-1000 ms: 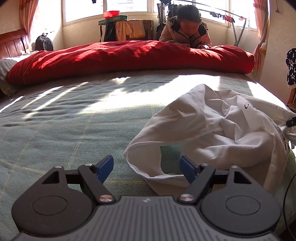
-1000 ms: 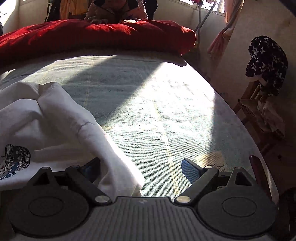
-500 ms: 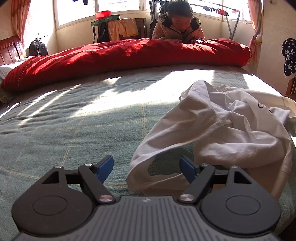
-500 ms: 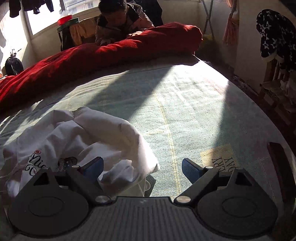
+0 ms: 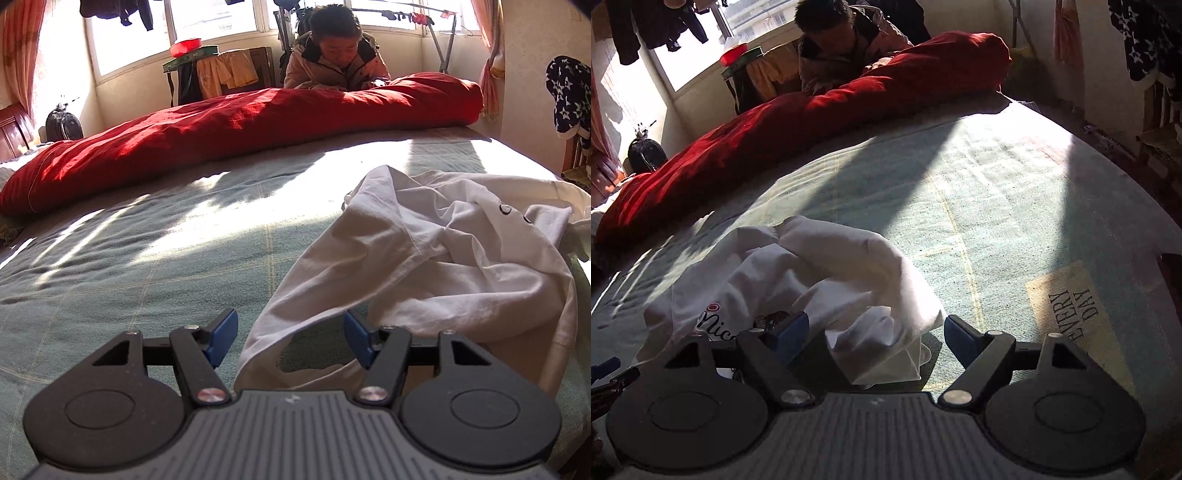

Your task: Fold clothes

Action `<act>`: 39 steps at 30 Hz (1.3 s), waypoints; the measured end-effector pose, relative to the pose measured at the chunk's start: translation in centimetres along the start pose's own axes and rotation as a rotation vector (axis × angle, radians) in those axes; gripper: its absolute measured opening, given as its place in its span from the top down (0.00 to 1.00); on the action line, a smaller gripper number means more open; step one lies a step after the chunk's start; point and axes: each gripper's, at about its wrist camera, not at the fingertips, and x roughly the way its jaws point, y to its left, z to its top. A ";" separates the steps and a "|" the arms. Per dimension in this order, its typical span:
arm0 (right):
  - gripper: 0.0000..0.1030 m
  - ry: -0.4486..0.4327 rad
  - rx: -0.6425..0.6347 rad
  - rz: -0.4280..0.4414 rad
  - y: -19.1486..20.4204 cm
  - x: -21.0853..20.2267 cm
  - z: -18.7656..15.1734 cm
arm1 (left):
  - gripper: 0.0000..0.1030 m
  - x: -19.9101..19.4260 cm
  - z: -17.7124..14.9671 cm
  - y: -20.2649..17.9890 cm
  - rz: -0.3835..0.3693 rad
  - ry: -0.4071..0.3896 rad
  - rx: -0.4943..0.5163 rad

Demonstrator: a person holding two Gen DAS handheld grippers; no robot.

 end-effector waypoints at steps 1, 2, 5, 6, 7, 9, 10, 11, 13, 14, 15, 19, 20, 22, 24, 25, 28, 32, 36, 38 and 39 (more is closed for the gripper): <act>0.23 0.004 0.000 0.001 -0.1 0.3 0.3 | 0.39 0.3 0.3 -0.3 -0.011 -0.004 0.017; 0.25 0.008 -0.001 0.002 -0.2 0.6 0.6 | 0.39 0.7 0.6 -0.6 -0.018 -0.007 0.033; 0.38 0.026 -0.026 0.008 -0.1 2.3 1.9 | 0.39 2.4 1.3 -1.1 -0.027 -0.005 0.077; 0.47 0.033 -0.036 0.008 -0.1 2.9 2.4 | 0.40 3.2 1.6 -1.2 -0.030 0.000 0.091; 0.52 0.048 -0.056 0.003 0.1 4.0 3.0 | 0.43 4.0 1.9 -1.3 -0.032 0.004 0.105; 0.61 0.064 -0.089 -0.009 0.3 5.8 4.2 | 0.44 5.7 2.5 -1.2 -0.050 0.023 0.120; 0.61 0.069 -0.104 -0.015 0.3 6.6 4.7 | 0.44 6.4 2.8 -1.2 -0.064 0.034 0.128; 0.60 0.089 -0.118 -0.013 0.3 7.6 5.4 | 0.44 7.0 3.0 -1.2 -0.078 0.046 0.136; 0.59 0.150 -0.122 0.000 0.2 9.7 6.6 | 0.44 7.9 3.2 -1.2 -0.115 0.069 0.141; 0.58 0.181 -0.120 0.004 0.1 10.8 7.2 | 0.44 8.3 3.3 -1.1 -0.132 0.086 0.132; 0.57 0.210 -0.118 0.008 0.0 11.7 7.7 | 0.44 8.7 3.3 -1.0 -0.149 0.103 0.124; 0.46 0.300 -0.145 0.031 0.6 13.9 8.7 | 0.44 9.9 4.1 -0.4 -0.200 0.194 0.084; 0.45 0.317 -0.166 0.025 1.0 14.4 9.0 | 0.44 10.3 4.4 -0.3 -0.207 0.226 0.080; 0.45 0.352 -0.207 0.016 1.8 15.2 9.6 | 0.44 11.1 5.2 -0.3 -0.220 0.279 0.078; 0.45 0.395 -0.227 0.033 2.5 16.2 10.3 | 0.44 11.8 5.8 -0.4 -0.225 0.322 0.080; 0.45 0.417 -0.236 0.041 2.8 16.6 10.7 | 0.44 12.1 6.0 -0.3 -0.228 0.341 0.077; 0.48 0.505 -0.225 0.038 3.3 18.5 11.3 | 0.45 12.7 6.6 -0.2 -0.230 0.399 0.050; 0.74 0.571 -0.244 0.001 4.1 19.7 12.0 | 0.70 12.9 7.7 0.3 -0.195 0.452 0.012; 0.91 0.566 -0.303 -0.055 5.6 19.5 13.6 | 0.84 12.8 9.7 1.6 -0.137 0.468 -0.042; 0.93 0.544 -0.342 -0.094 6.4 19.3 14.8 | 0.86 12.7 10.8 2.2 -0.108 0.466 -0.054; 0.94 0.533 -0.356 -0.111 6.8 19.3 15.4 | 0.86 12.5 11.4 2.5 -0.098 0.463 -0.058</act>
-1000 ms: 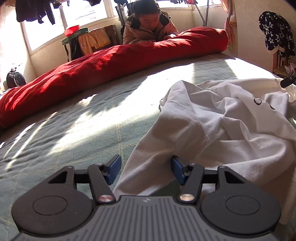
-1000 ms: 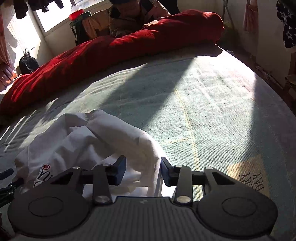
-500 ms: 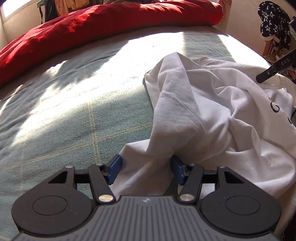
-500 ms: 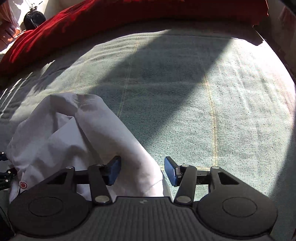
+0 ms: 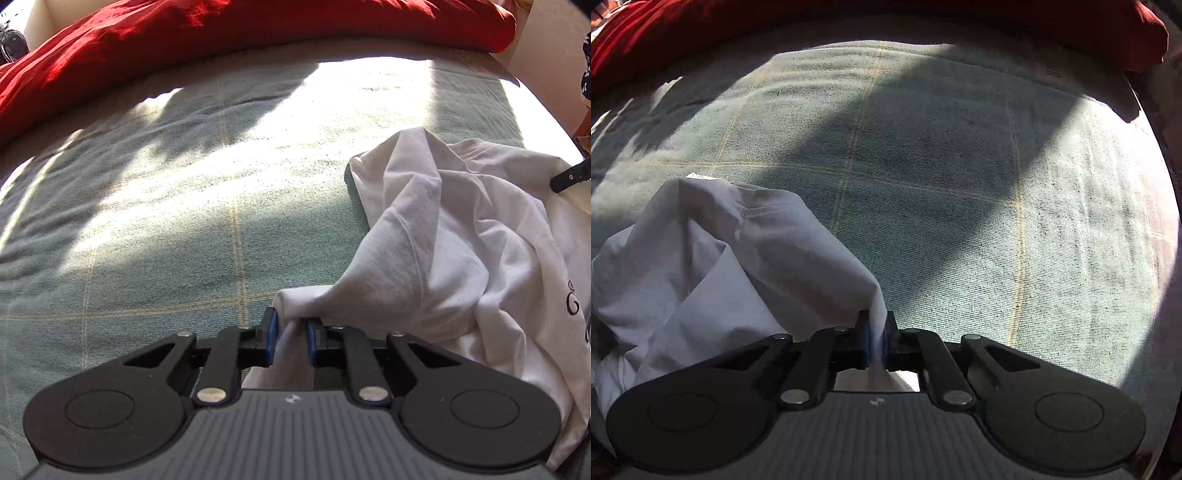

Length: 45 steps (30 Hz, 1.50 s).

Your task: Fold clothes

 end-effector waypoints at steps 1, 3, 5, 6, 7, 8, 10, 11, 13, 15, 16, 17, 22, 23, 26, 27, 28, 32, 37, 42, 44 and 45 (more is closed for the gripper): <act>0.94 -0.009 -0.008 -0.019 0.1 -0.5 0.6 | 0.86 -0.4 0.4 0.2 0.008 -0.004 -0.007; 0.95 -0.038 -0.005 -0.038 -0.1 -1.6 1.9 | 0.86 -1.1 1.2 0.7 0.003 -0.009 -0.016; 0.96 -0.074 -0.018 -0.072 0.0 -2.6 3.1 | 0.86 -1.6 2.1 1.2 0.001 -0.015 -0.023; 0.96 -0.087 -0.023 -0.089 0.0 -2.9 3.7 | 0.86 -1.7 2.6 1.3 0.008 -0.020 -0.024; 0.96 -0.100 -0.028 -0.106 0.0 -3.2 4.3 | 0.86 -1.7 3.2 1.5 0.016 -0.024 -0.024; 0.96 -0.112 -0.031 -0.120 -0.1 -3.5 4.9 | 0.86 -1.7 3.8 1.7 0.024 -0.029 -0.025; 0.96 -0.125 -0.008 -0.119 -0.6 -3.6 6.2 | 0.86 -1.8 4.9 2.0 0.042 -0.047 -0.024; 0.96 -0.131 0.015 -0.124 -1.1 -3.6 7.1 | 0.86 -1.7 5.6 2.1 0.055 -0.064 -0.016; 0.96 -0.143 0.039 -0.134 -1.6 -3.2 8.3 | 0.86 -1.4 6.7 2.1 0.070 -0.095 0.006; 0.96 -0.144 0.060 -0.145 -1.9 -2.5 9.3 | 0.86 -0.8 7.5 2.4 0.078 -0.107 0.001; 0.96 -0.136 0.077 -0.148 -2.0 -1.9 9.6 | 0.86 -0.2 8.0 2.5 0.075 -0.099 -0.007; 0.95 -0.122 0.083 -0.143 -2.0 -1.3 9.8 | 0.85 0.1 8.1 2.6 0.067 -0.092 -0.013; 0.84 -0.100 0.085 -0.114 -1.7 -1.0 8.8 | 0.79 0.6 7.5 2.9 0.022 -0.059 -0.041; 0.83 -0.106 0.081 -0.102 -1.6 -1.8 8.3 | 0.76 0.3 7.1 3.0 0.014 -0.052 -0.049; 0.77 -0.127 0.072 -0.065 -0.9 -4.5 6.7 | 0.59 -1.3 5.7 3.2 -0.016 -0.041 -0.110; 0.71 -0.129 0.071 -0.041 -0.5 -5.5 6.1 | 0.55 -1.9 5.2 3.1 -0.028 -0.042 -0.135; 0.68 -0.127 0.066 -0.010 0.0 -6.2 5.5 | 0.51 -2.4 4.6 3.0 -0.037 -0.044 -0.160; 0.63 -0.090 0.012 0.132 3.3 -7.8 2.9 | 0.40 -3.2 2.1 2.6 -0.053 -0.034 -0.238; 0.58 -0.013 -0.066 0.262 10.3 -6.5 0.5 | 0.39 -1.5 -2.1 3.7 -0.063 0.039 -0.358; 0.58 0.064 -0.118 0.317 16.2 -4.7 -1.7 | 0.42 1.5 -6.4 5.4 -0.081 0.130 -0.479; 0.58 0.074 -0.129 0.321 17.5 -4.5 -2.3 | 0.42 1.9 -7.6 5.2 -0.101 0.124 -0.497; 0.58 0.082 -0.132 0.324 17.9 -4.4 -2.5 | 0.42 2.0 -8.1 5.1 -0.109 0.117 -0.502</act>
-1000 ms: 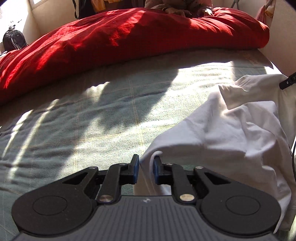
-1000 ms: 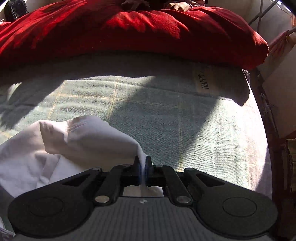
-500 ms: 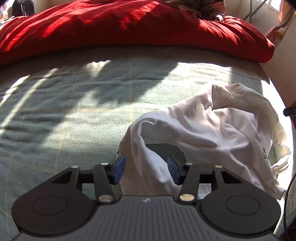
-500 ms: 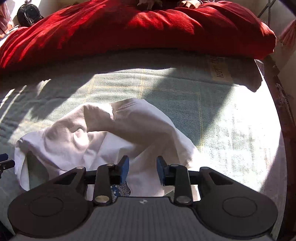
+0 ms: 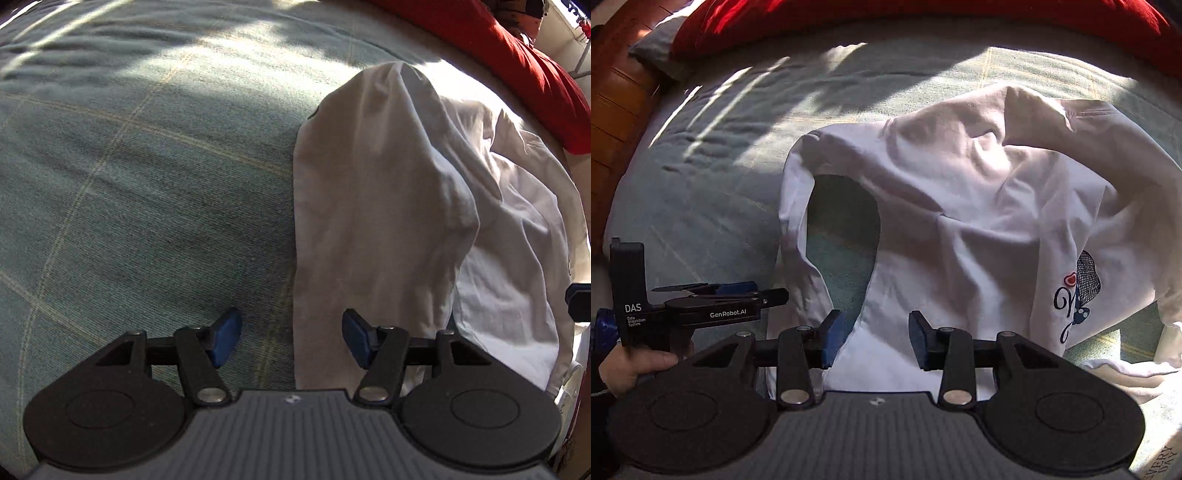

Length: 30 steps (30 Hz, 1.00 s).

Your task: Fold clothes

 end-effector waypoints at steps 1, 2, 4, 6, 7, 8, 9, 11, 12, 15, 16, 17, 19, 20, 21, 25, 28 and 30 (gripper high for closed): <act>0.58 0.008 0.000 0.003 0.3 0.2 -0.1 | 0.40 0.0 -0.5 -0.1 -0.005 -0.010 0.005; 0.58 0.017 0.007 0.005 0.4 0.5 -0.2 | 0.39 0.0 -0.9 -0.4 -0.007 -0.022 0.015; 0.58 0.031 0.013 0.005 0.8 0.8 -0.4 | 0.40 -0.1 -1.7 -0.8 -0.034 -0.027 -0.010; 0.58 0.045 0.009 -0.004 1.2 1.1 -0.7 | 0.41 -0.1 -2.4 -1.3 -0.059 -0.027 -0.033; 0.58 0.047 0.007 -0.006 1.4 1.1 -0.8 | 0.41 -0.1 -2.9 -1.7 -0.059 -0.031 -0.034; 0.58 0.048 0.005 -0.006 1.6 1.0 -0.9 | 0.41 -0.2 -3.5 -2.0 -0.056 -0.038 -0.037; 0.58 0.048 0.003 -0.003 1.8 0.8 -1.0 | 0.41 -0.2 -4.0 -2.4 -0.053 -0.044 -0.040; 0.58 0.044 -0.002 -0.006 2.2 0.5 -1.2 | 0.44 -0.3 -4.9 -2.7 -0.041 -0.060 -0.046; 0.58 0.043 -0.004 -0.008 2.4 0.4 -1.3 | 0.52 -0.3 -5.1 -2.8 -0.027 -0.068 -0.047; 0.58 0.041 -0.011 -0.032 2.7 0.0 -1.5 | 0.91 -0.6 -5.2 -2.7 -0.017 -0.071 -0.071; 0.58 0.039 -0.013 -0.042 2.7 -0.1 -1.6 | 0.95 -0.6 -5.0 -2.3 -0.018 -0.064 -0.077; 0.58 0.037 -0.015 -0.048 2.6 -0.3 -1.6 | 0.95 -0.8 -4.7 -2.0 -0.018 -0.058 -0.073; 0.58 0.032 -0.014 -0.064 2.5 -0.7 -1.6 | 0.99 -1.8 -4.2 -1.9 -0.008 -0.078 -0.045; 0.58 0.028 -0.011 -0.068 2.3 -0.9 -1.6 | 0.99 -2.6 -3.8 -1.6 0.001 -0.096 -0.031; 0.58 0.025 -0.008 -0.072 2.2 -1.1 -1.7 | 0.99 -3.4 -3.3 -1.2 0.010 -0.111 -0.023; 0.58 0.019 0.002 -0.088 1.8 -1.8 -1.6 | 0.99 -5.8 -1.2 0.6 0.073 -0.150 -0.001; 0.58 0.018 0.007 -0.093 1.7 -2.0 -1.5 | 0.99 -6.9 0.3 2.6 0.146 -0.177 0.027; 0.58 0.017 0.007 -0.096 1.7 -2.1 -1.4 | 0.99 -7.3 1.6 4.2 0.192 -0.189 0.037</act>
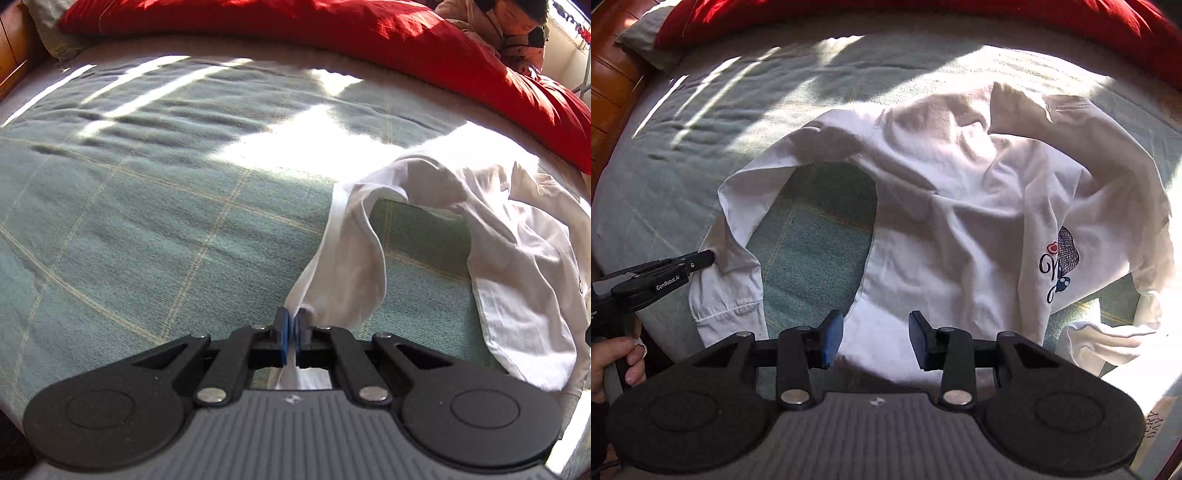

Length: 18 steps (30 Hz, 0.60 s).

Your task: Fold clothes

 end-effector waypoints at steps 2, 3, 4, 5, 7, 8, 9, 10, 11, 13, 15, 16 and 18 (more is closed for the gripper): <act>0.58 -0.006 -0.005 -0.008 0.1 -0.2 0.1 | 0.99 0.2 1.4 1.8 0.040 -0.008 0.001; 0.58 -0.008 -0.007 -0.008 0.2 -0.3 0.2 | 0.99 0.2 2.2 2.7 0.059 -0.016 0.001; 0.58 -0.010 -0.009 -0.009 0.3 -0.4 0.2 | 0.99 0.2 2.9 3.6 0.077 -0.025 0.002; 0.58 -0.009 -0.008 -0.010 0.3 -0.4 0.3 | 0.99 0.4 3.5 4.4 0.093 -0.032 0.004; 0.58 -0.009 -0.007 -0.014 0.4 -0.4 0.4 | 0.98 1.0 4.9 5.9 0.124 -0.046 0.011; 0.58 -0.008 -0.006 -0.016 0.4 -0.5 0.5 | 0.98 1.3 5.6 6.5 0.137 -0.046 0.009; 0.58 -0.008 -0.007 -0.016 0.5 -0.4 0.6 | 0.98 1.7 6.0 6.9 0.140 -0.043 0.005; 0.58 -0.006 -0.007 -0.016 0.5 -0.4 0.6 | 0.97 2.2 6.4 7.3 0.138 -0.041 0.001; 0.58 -0.004 -0.008 -0.018 0.6 -0.3 0.6 | 0.96 2.6 6.7 7.6 0.136 -0.038 -0.002; 0.58 0.000 -0.010 -0.019 0.7 -0.1 0.7 | 0.91 3.4 7.0 7.8 0.130 -0.028 0.009; 0.58 0.007 -0.015 -0.020 1.0 0.2 0.7 | 0.90 4.1 7.1 7.9 0.118 -0.018 0.020; 0.58 0.010 -0.017 -0.021 1.1 0.3 0.7 | 0.86 4.3 7.0 7.9 0.111 -0.015 0.025; 0.58 0.015 -0.023 -0.022 1.3 0.5 0.7 | 0.81 4.3 6.7 7.9 0.115 -0.018 0.028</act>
